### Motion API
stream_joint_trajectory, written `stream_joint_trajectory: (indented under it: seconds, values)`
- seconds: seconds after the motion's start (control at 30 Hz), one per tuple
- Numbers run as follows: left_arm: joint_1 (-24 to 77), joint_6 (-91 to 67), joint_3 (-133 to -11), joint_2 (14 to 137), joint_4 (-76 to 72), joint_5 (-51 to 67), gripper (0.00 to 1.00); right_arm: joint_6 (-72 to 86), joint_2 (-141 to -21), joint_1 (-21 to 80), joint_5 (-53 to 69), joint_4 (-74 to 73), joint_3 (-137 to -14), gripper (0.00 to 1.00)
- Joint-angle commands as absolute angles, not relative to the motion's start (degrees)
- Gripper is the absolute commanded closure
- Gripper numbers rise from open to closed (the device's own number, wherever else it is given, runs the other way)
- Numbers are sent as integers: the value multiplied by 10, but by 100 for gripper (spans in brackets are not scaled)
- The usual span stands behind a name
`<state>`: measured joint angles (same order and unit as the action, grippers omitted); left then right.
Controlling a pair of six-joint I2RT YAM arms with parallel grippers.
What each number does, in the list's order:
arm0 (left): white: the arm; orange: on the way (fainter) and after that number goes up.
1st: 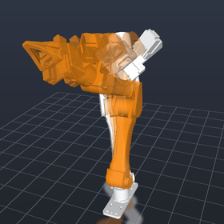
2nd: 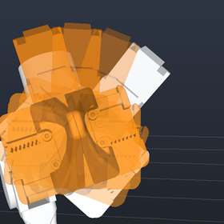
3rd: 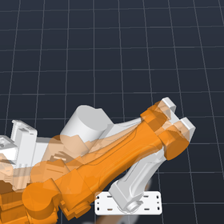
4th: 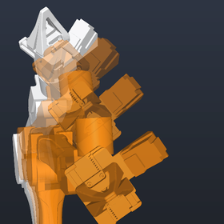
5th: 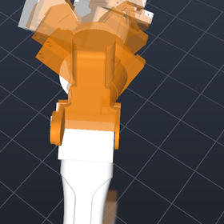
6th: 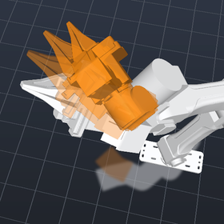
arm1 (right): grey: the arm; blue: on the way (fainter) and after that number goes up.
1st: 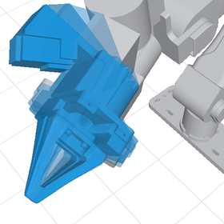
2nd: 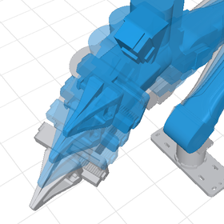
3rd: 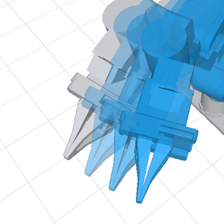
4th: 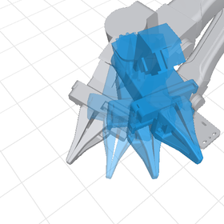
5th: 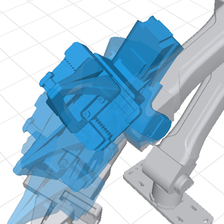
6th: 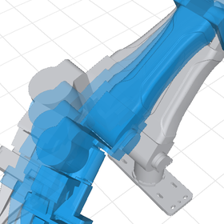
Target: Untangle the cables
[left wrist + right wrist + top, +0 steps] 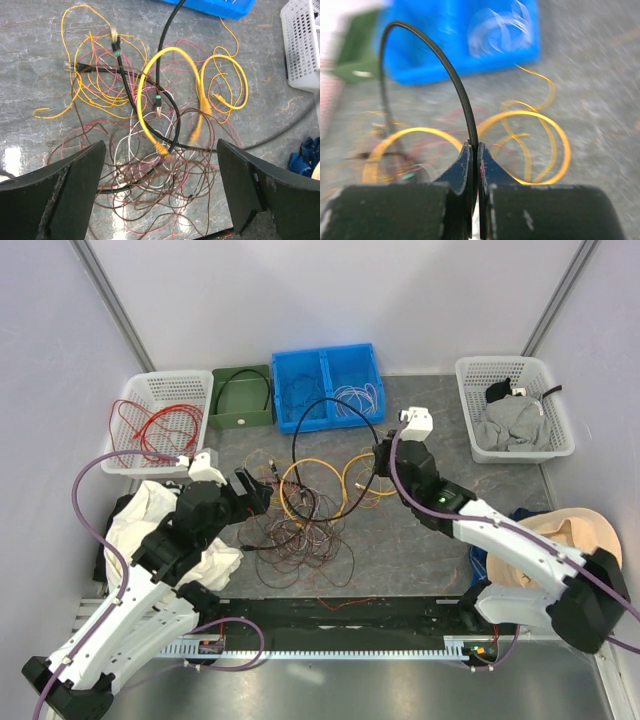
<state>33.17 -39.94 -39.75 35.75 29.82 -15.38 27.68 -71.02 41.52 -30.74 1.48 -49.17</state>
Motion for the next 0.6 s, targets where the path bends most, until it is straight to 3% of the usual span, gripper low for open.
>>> stream_joint_trajectory:
  seconds: [0.0,0.57]
  values:
    - [330,-375,-428,355,242,-167,0,246,-627,450,-267,10,-570,100]
    - [330,-233,-372,314,-175,-195,0,231,-570,458,-124,-133,-887,100]
